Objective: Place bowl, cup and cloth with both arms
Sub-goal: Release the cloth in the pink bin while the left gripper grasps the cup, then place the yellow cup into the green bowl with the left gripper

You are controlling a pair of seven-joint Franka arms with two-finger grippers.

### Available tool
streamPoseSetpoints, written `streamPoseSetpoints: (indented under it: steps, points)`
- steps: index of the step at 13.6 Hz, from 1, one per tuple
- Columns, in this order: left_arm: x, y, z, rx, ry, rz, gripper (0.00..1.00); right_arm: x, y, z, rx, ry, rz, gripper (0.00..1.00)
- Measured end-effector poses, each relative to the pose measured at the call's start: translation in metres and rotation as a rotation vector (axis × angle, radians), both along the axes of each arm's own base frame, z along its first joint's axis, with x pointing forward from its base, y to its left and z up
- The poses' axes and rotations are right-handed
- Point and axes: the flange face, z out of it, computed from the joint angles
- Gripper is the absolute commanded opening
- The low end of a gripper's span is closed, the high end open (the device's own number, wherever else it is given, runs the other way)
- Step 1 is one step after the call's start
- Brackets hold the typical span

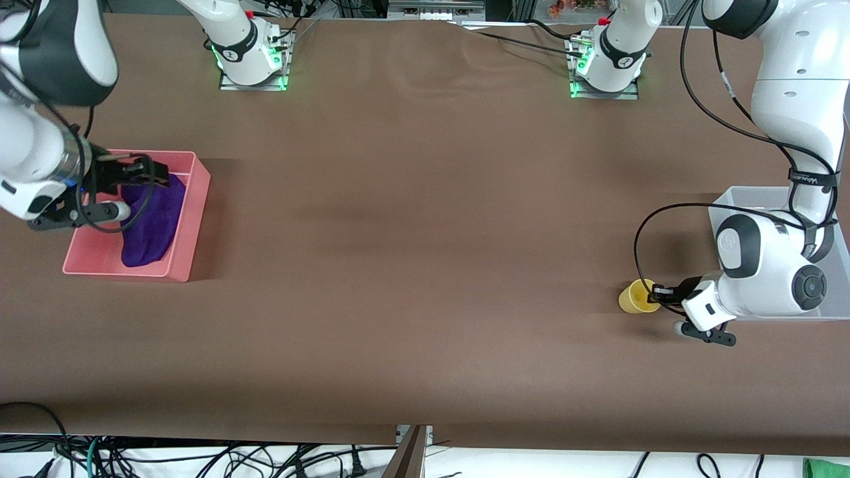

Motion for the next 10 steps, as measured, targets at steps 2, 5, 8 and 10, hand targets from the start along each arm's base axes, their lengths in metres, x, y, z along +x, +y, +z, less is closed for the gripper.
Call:
streamPoseSetpoints:
  steps: [2,5,8,10]
  points:
    - [0.003,0.01,0.014,0.003,-0.014,0.013,0.0,-0.001,0.003,0.026,-0.001,-0.047,-0.02,1.0]
    - [-0.009,0.065,0.075,0.007,0.019,0.068,0.0,0.004,-0.009,0.065,0.004,-0.128,-0.041,1.0]
    - [-0.045,0.146,0.168,0.027,0.02,0.141,0.0,0.004,-0.021,0.076,0.017,-0.147,-0.068,1.0]
    - [-0.078,0.217,0.193,0.032,-0.006,0.112,0.0,0.0,-0.021,0.081,0.016,-0.139,-0.069,1.0]
